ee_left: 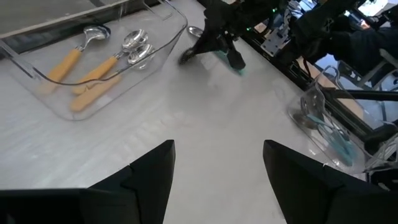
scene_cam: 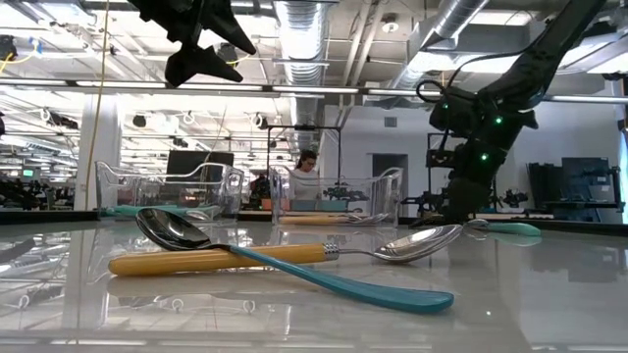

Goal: Sort silverware by color (type)
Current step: Put the blue spoon into the bottom transparent bin

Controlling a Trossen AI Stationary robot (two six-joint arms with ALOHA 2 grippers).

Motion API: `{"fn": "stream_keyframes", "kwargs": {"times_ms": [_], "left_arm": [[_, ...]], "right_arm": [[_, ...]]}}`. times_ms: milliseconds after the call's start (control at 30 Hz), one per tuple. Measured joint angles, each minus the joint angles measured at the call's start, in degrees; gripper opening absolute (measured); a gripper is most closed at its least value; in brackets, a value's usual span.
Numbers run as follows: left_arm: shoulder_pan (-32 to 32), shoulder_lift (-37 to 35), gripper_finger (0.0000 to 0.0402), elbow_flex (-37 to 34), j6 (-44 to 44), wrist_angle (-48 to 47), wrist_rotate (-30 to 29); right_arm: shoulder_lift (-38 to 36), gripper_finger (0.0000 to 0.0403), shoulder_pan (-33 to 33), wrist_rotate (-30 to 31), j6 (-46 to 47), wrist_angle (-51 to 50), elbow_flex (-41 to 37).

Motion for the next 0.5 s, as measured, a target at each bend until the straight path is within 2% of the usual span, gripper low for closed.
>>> {"fn": "stream_keyframes", "kwargs": {"times_ms": [33, 67, 167, 300, 400, 500], "left_arm": [[0.0, 0.0, 0.0228, 0.0, 0.46, 0.0, -0.05], [0.0, 0.0, 0.0228, 0.0, 0.92, 0.0, -0.07], [0.17, 0.0, 0.0228, 0.0, 2.65, 0.0, -0.13], [0.88, 0.0, 0.0228, 0.0, 5.78, 0.01, -0.06], [1.83, 0.0, 0.0228, 0.0, 8.62, 0.2, 0.07], [2.63, 0.0, 0.0228, 0.0, 12.49, 0.41, 0.52]], "right_arm": [[-1.03, 0.0035, 0.05, -0.06, 0.54, -0.8, -0.06], [-2.19, 0.0023, 0.05, -0.19, 1.11, -2.24, 0.01], [-6.53, 0.0025, 0.18, -0.99, 6.05, -7.83, 1.76], [-14.38, 0.0023, 3.53, -8.83, 11.93, -15.58, 5.14], [-19.92, 0.0023, 7.63, -12.15, 23.47, -18.68, 8.95], [-24.9, 0.0023, 13.84, -15.1, 40.01, -21.88, 11.74]]}}
